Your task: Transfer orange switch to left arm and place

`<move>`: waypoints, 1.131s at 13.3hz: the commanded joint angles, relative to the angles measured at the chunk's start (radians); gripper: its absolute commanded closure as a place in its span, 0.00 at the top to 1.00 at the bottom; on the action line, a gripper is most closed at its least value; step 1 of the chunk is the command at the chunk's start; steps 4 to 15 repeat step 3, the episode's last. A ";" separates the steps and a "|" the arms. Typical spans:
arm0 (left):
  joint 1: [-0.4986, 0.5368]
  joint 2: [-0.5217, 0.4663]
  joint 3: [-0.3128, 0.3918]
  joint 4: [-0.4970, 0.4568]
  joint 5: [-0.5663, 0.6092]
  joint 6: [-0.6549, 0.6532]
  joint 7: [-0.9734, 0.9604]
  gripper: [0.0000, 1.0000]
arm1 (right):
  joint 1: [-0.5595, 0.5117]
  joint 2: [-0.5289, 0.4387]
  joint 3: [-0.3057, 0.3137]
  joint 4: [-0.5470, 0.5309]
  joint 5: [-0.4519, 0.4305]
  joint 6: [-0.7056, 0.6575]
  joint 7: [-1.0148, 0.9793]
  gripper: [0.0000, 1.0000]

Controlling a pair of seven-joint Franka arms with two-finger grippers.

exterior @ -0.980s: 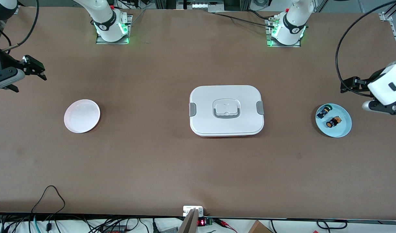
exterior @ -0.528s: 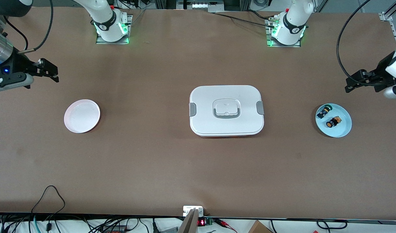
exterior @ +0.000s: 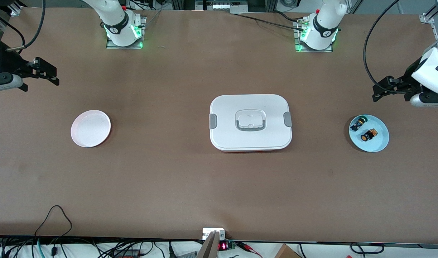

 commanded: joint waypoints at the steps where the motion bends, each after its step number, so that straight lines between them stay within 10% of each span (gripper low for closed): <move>1: -0.022 -0.031 0.021 -0.033 -0.011 0.018 0.002 1.00 | -0.013 0.008 0.011 0.029 0.012 -0.018 0.016 1.00; 15: -0.032 -0.031 0.037 -0.033 -0.011 0.016 0.000 1.00 | -0.022 0.019 0.007 0.029 0.014 -0.018 0.009 1.00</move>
